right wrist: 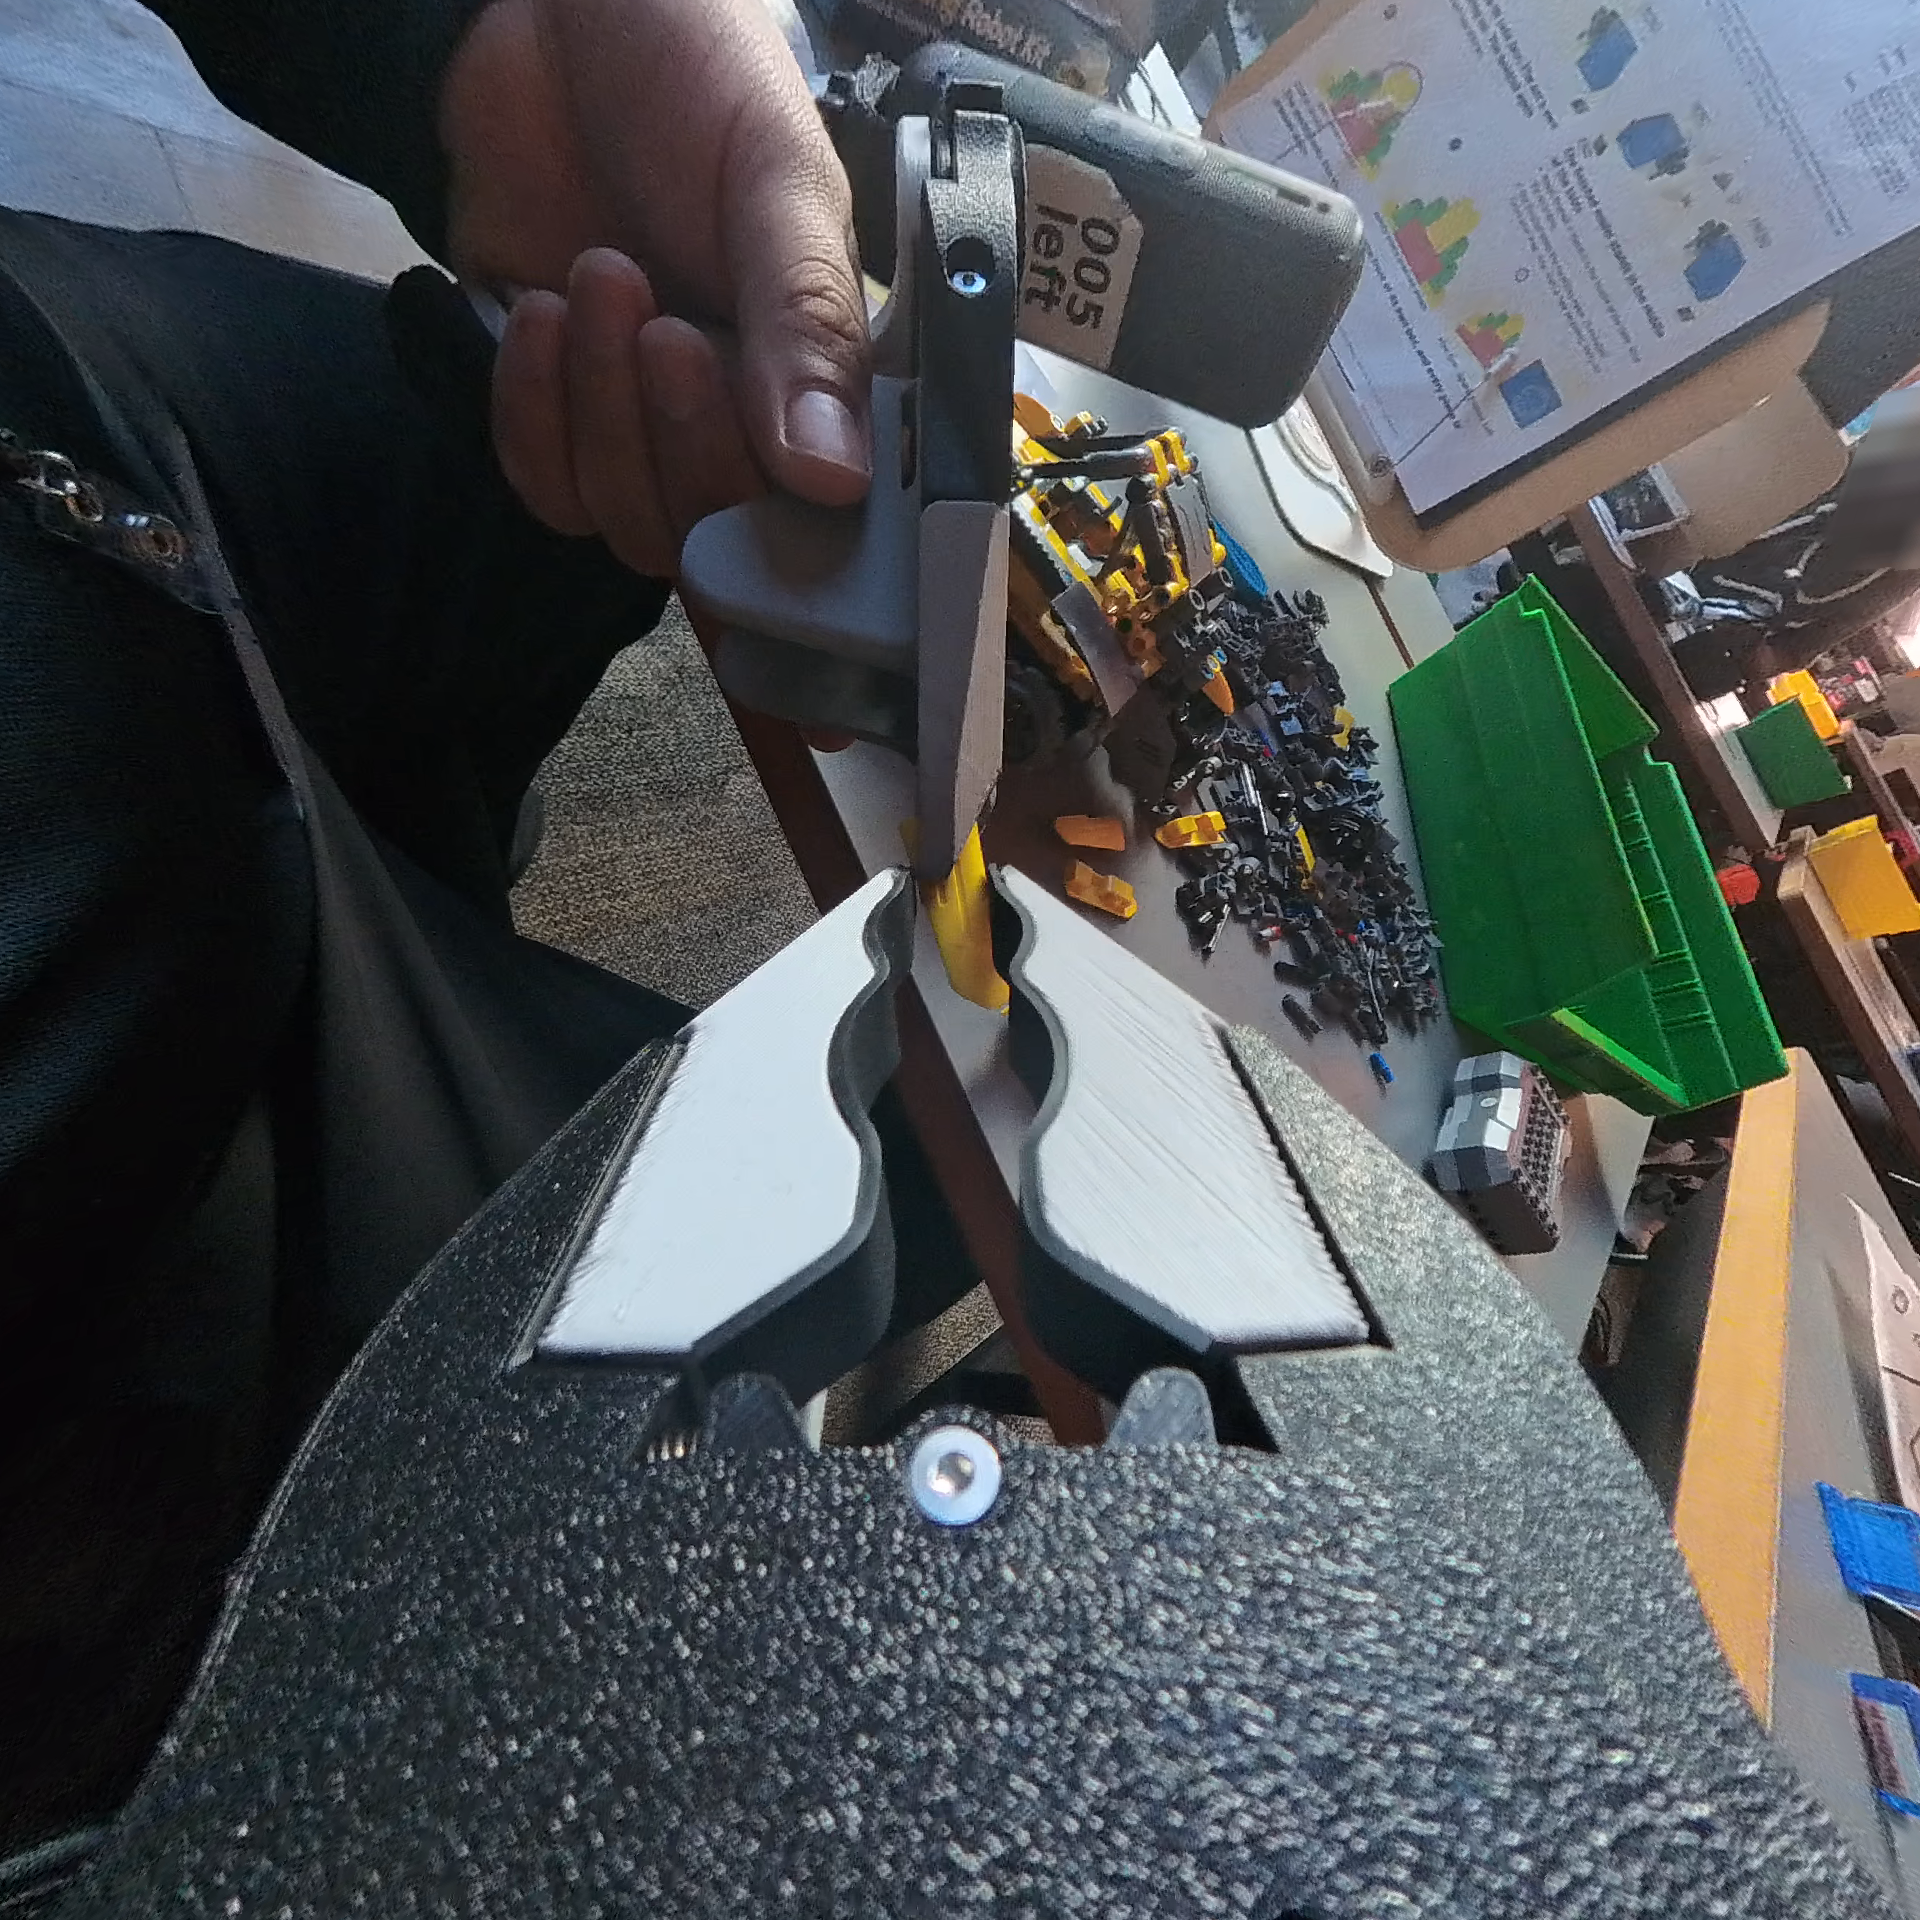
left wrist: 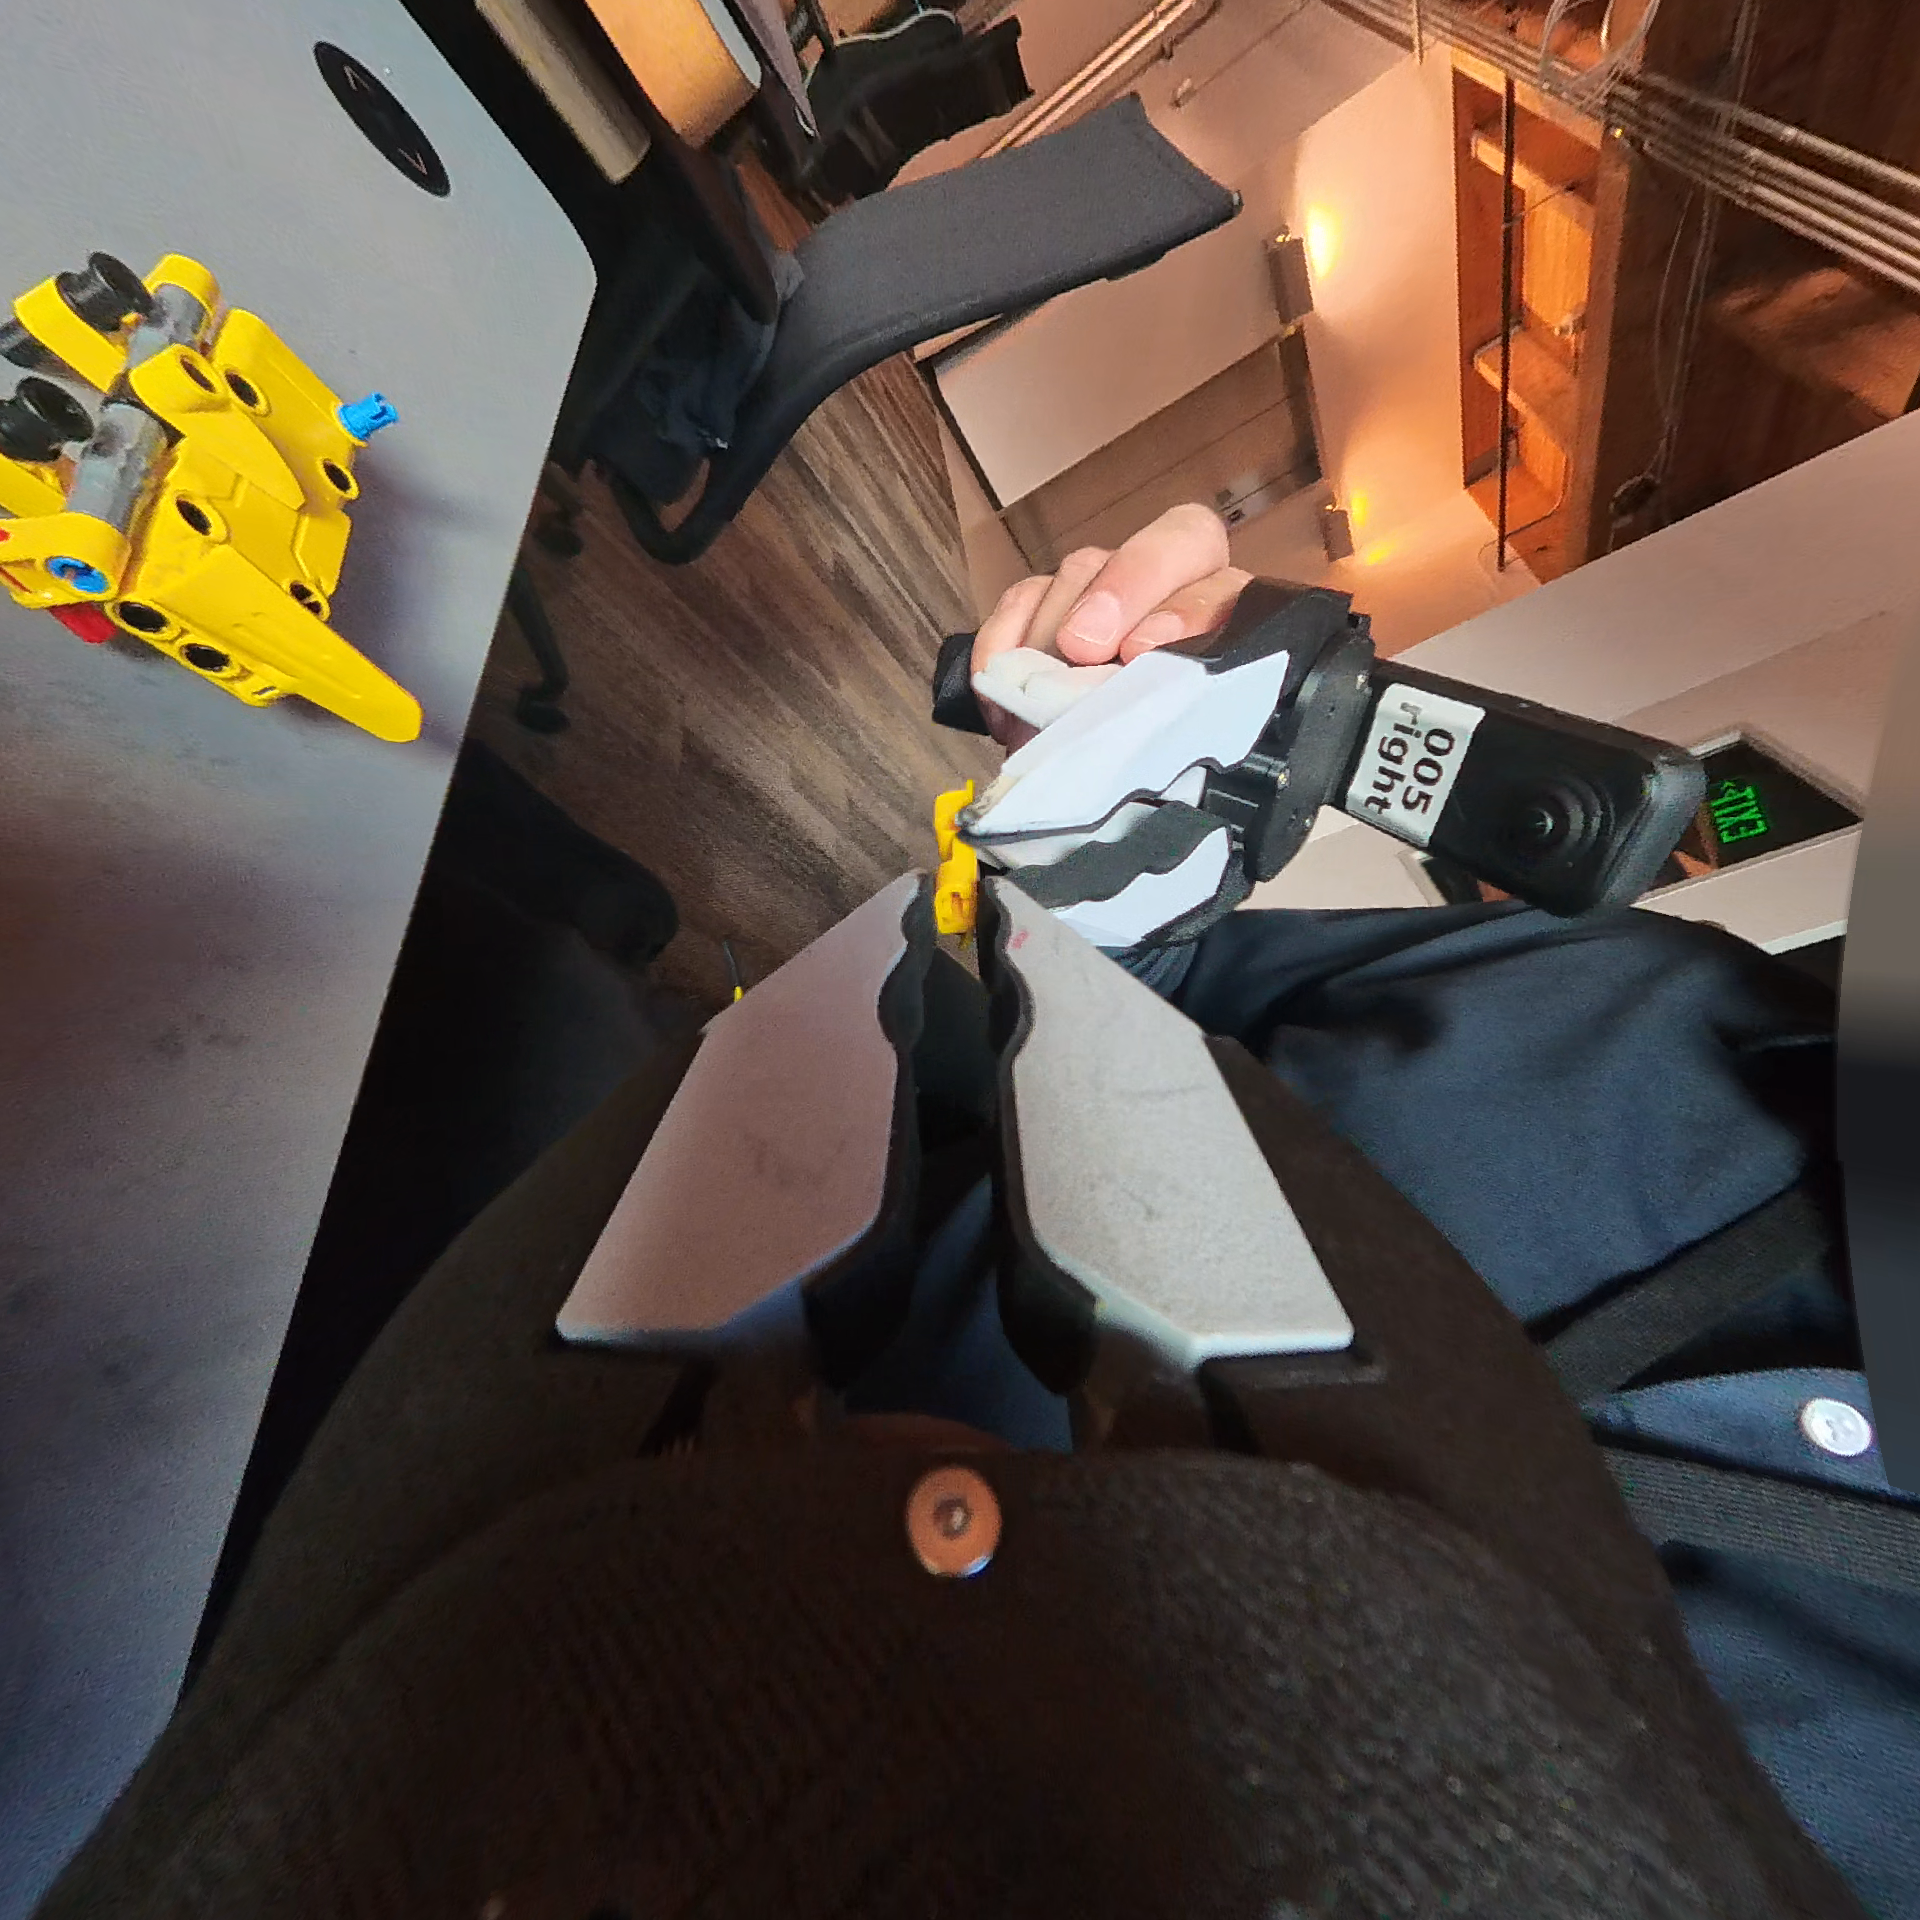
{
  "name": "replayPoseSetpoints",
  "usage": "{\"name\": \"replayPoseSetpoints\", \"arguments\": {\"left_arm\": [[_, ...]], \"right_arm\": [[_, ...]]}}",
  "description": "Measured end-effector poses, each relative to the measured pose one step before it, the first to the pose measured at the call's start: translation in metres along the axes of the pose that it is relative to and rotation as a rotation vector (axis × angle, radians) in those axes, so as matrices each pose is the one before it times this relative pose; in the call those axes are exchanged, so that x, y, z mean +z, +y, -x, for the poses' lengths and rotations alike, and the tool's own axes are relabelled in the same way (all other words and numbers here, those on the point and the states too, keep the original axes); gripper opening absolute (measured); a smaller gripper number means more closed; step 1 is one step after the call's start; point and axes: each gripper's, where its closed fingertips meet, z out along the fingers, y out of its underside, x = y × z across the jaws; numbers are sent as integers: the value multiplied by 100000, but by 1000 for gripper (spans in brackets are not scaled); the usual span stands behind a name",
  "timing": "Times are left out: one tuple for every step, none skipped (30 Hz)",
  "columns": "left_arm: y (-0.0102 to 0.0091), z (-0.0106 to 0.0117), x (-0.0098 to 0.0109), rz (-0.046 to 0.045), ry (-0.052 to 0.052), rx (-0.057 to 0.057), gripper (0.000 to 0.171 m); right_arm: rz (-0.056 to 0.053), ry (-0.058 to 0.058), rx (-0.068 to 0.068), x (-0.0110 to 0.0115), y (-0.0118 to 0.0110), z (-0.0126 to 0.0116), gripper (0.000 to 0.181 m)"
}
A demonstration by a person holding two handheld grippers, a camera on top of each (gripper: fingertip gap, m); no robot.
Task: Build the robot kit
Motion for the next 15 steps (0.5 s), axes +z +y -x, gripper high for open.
{"name": "replayPoseSetpoints", "arguments": {"left_arm": [[152, 118, 45, 723, -884, 691, 5], [146, 129, 58, 489, -476, -93, 5], [85, 75, 77, -160, 467, -1444, 5], [12, 20, 59, -734, 1322, -2395, 5], [-17, -2, 68, -1010, 1711, -2809, 5], [-81, -16, 60, -1605, 1789, -2892, 4], [-116, -61, 71, -1943, 1963, -3067, 4], [-109, -87, 51, -1865, 1906, -2443, 4], [-59, -77, 41, -1442, 1477, -1497, 4], [-10, -6, 18, -885, 623, -353, 4], [54, 105, 15, -455, -398, 274, 4], [59, 147, -6, -284, -630, 309, 4], [47, 144, -9, -205, -350, 91, 4], [74, 109, -17, 73, -146, 85, 4], [50, 131, -24, 190, -510, 365, 4]], "right_arm": [[403, 211, -299, 26, 106, 161, 14], [514, 499, -1043, 28, 141, 122, 14], [396, 910, -1543, 20, 122, 74, 14], [188, 933, -1616, -6, 69, 50, 13], [305, 916, -1492, -27, 62, 7, 13], [350, 1013, -1237, -45, 58, -52, 13], [91, 1075, -893, -61, 21, -93, 12], [-185, 1046, -412, -58, -10, -99, 12], [-287, 872, -88, -63, -24, -60, 12], [-212, 538, 16, -19, 3, 7, 12], [42, 96, -24, 29, 77, 79, 12], [102, -98, 8, 62, 101, 101, 12], [134, -88, -160, 63, 94, 96, 12], [157, 120, -700, 54, 61, 82, 12], [358, 361, -1112, 51, 90, 55, 12]]}}
